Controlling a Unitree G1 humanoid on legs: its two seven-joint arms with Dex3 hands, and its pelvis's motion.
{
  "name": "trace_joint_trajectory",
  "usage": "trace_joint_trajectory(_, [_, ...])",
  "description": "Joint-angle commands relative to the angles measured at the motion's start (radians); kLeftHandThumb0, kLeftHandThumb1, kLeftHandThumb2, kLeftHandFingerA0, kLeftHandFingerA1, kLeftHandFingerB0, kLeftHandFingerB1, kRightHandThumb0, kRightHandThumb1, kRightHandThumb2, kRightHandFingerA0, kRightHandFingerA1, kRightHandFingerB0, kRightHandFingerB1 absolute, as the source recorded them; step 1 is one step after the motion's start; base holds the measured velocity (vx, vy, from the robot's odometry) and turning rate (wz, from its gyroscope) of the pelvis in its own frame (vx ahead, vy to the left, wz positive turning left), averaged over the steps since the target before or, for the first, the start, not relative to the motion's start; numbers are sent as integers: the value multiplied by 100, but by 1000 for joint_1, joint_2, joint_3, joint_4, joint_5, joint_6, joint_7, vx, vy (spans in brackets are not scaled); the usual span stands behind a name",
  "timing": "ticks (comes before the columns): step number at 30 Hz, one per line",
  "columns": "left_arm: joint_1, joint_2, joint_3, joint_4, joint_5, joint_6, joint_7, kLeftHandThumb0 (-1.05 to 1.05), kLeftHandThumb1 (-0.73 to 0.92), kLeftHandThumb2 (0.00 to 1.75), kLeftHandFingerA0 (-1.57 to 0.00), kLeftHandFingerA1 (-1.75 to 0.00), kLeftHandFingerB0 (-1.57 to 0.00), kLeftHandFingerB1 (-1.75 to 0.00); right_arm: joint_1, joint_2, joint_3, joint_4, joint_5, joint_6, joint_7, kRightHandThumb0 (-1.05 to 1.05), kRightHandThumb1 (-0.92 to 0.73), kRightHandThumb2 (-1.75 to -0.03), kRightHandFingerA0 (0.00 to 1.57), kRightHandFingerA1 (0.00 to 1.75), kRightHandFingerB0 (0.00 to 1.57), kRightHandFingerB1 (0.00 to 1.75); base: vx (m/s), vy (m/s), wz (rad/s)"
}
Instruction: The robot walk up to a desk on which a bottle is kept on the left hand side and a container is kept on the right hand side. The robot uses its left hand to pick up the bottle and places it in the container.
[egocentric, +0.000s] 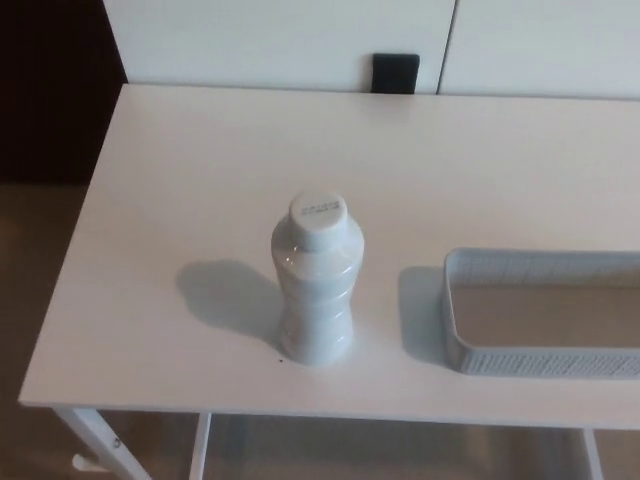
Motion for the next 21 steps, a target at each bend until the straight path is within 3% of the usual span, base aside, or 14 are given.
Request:
trace_joint_trajectory(1, [-2,-5,14,9,6,4,31,-35,58,58,-32,-35,-16,-28,-9,-12,-10,9,7,13,1,-24,-65,-59,60,58,52,51,0,0,0])
trace_joint_trajectory(7, [-5,-8,17,11,5,6,40,-35,58,58,-30,-35,-15,-28,-15,-19,-7,32,0,-4,6,-27,-64,-58,59,57,52,50,-15,-61,5])
trace_joint_trajectory(8, [-4,-13,18,8,9,2,52,-34,55,57,-23,-33,-12,-26,-12,-19,-6,22,0,2,5,-26,-64,-59,60,58,51,50,0,0,0])
trace_joint_trajectory(11, [-4,-67,53,-11,41,-85,196,-44,45,56,-15,-32,-7,-21,-3,-20,-5,-10,0,18,-4,-25,-65,-59,61,57,53,50,0,0,0])
trace_joint_trajectory(12, [-6,-93,83,-29,40,-142,250,-57,40,77,0,-17,0,-16,-9,-20,-9,-6,4,25,-8,-26,-63,-58,62,58,53,50,0,0,0])
trace_joint_trajectory(13, [-7,-102,97,-35,36,-171,263,-57,40,77,0,-17,0,-16,-11,-20,-11,-5,7,30,-8,-26,-63,-58,62,58,53,50,0,0,0])
trace_joint_trajectory(14, [-15,-125,132,-56,7,-234,262,-68,44,76,0,-2,0,-4,-17,-23,-16,-1,11,34,-7,-24,-65,-59,60,57,53,51,0,0,0])
trace_joint_trajectory(15, [-14,-143,150,-111,0,-266,274,-71,46,77,0,0,0,-4,-22,-26,-17,15,14,18,3,-25,-65,-59,59,58,52,51,0,0,0])
trace_joint_trajectory(21, [36,-181,182,-452,-68,-293,178,-69,44,75,0,0,0,-4,-22,-19,-1,21,4,4,7,-29,-64,-58,60,57,52,50,0,0,0])
